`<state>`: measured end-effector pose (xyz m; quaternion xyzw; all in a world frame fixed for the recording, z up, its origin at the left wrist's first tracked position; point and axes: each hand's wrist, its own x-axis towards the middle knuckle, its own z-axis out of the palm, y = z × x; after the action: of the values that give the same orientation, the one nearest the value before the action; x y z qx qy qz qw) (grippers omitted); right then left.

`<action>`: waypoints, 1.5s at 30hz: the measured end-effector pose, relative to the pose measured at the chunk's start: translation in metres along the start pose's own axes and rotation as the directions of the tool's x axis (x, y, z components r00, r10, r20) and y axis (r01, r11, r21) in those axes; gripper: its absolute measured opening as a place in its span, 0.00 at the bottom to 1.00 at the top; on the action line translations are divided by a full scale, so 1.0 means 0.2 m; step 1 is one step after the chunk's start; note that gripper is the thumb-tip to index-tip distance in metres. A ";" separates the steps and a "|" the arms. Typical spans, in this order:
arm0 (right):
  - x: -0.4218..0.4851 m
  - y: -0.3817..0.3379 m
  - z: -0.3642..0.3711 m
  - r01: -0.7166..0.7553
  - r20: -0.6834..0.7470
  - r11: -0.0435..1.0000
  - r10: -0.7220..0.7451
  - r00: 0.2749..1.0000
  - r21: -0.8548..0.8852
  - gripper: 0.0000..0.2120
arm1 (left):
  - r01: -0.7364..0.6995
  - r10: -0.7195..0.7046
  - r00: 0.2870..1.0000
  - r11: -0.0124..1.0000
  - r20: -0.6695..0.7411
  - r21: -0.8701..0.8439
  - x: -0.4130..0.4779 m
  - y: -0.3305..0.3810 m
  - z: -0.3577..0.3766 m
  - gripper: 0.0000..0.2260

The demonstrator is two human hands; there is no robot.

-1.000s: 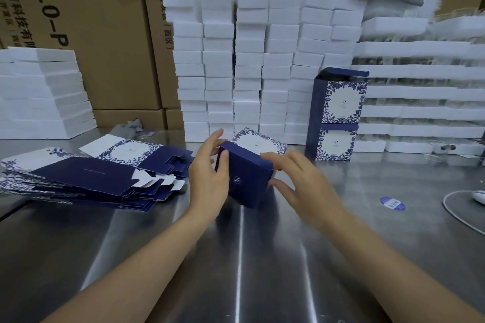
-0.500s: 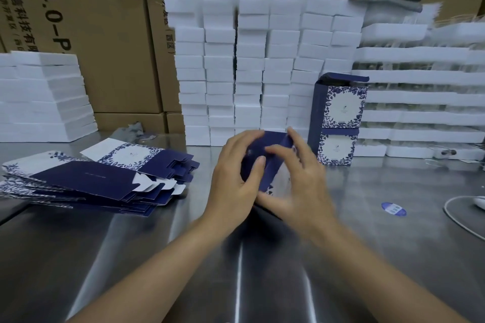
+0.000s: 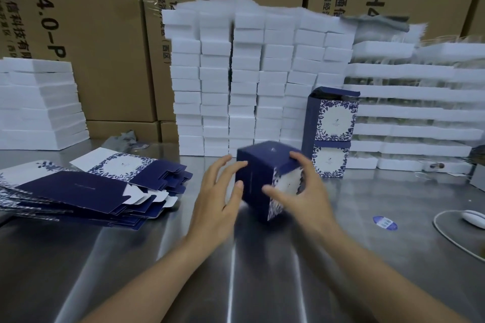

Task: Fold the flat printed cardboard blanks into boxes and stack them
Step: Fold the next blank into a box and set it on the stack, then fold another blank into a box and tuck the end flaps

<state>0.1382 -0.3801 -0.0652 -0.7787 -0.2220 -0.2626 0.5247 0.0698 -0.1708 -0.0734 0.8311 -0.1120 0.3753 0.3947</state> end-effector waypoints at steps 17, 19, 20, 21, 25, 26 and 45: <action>1.33 -0.29 -0.59 -0.221 -0.434 0.935 0.083 0.897 -0.276 0.45 | 0.150 -0.146 0.987 0.987 0.061 -0.062 0.00 -0.16 0.12 0.14; 1.32 -0.18 -0.56 -0.278 -0.380 0.914 0.154 0.912 -0.296 0.47 | 0.154 -0.150 0.987 0.986 0.062 -0.057 0.00 -0.17 0.12 0.15; 1.32 -0.13 -0.56 -0.292 -0.362 0.907 0.173 0.916 -0.303 0.47 | 0.160 -0.157 0.985 0.986 0.066 -0.052 0.01 -0.17 0.13 0.15; 1.32 -0.10 -0.55 -0.296 -0.360 0.903 0.176 0.916 -0.311 0.47 | 0.168 -0.165 0.984 0.985 0.071 -0.047 0.01 -0.17 0.13 0.14; 1.37 -0.07 -0.51 -0.289 -0.391 0.888 0.138 0.910 -0.359 0.47 | 0.186 -0.183 0.981 0.982 0.071 -0.032 0.01 -0.17 0.13 0.14; 1.39 -0.07 -0.50 -0.288 -0.390 0.885 0.135 0.911 -0.365 0.47 | 0.188 -0.185 0.980 0.981 0.068 -0.037 0.01 -0.17 0.13 0.14; 1.43 -0.16 -0.31 -0.056 -0.340 0.843 -0.154 0.928 -0.536 0.47 | 0.259 -0.256 0.955 0.966 0.152 -0.003 0.02 -0.16 0.14 0.12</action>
<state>0.3256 -0.4059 0.1591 -0.8242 -0.0569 -0.4696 0.3114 0.1019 -0.1696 -0.1001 0.8599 -0.0365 0.2559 0.4402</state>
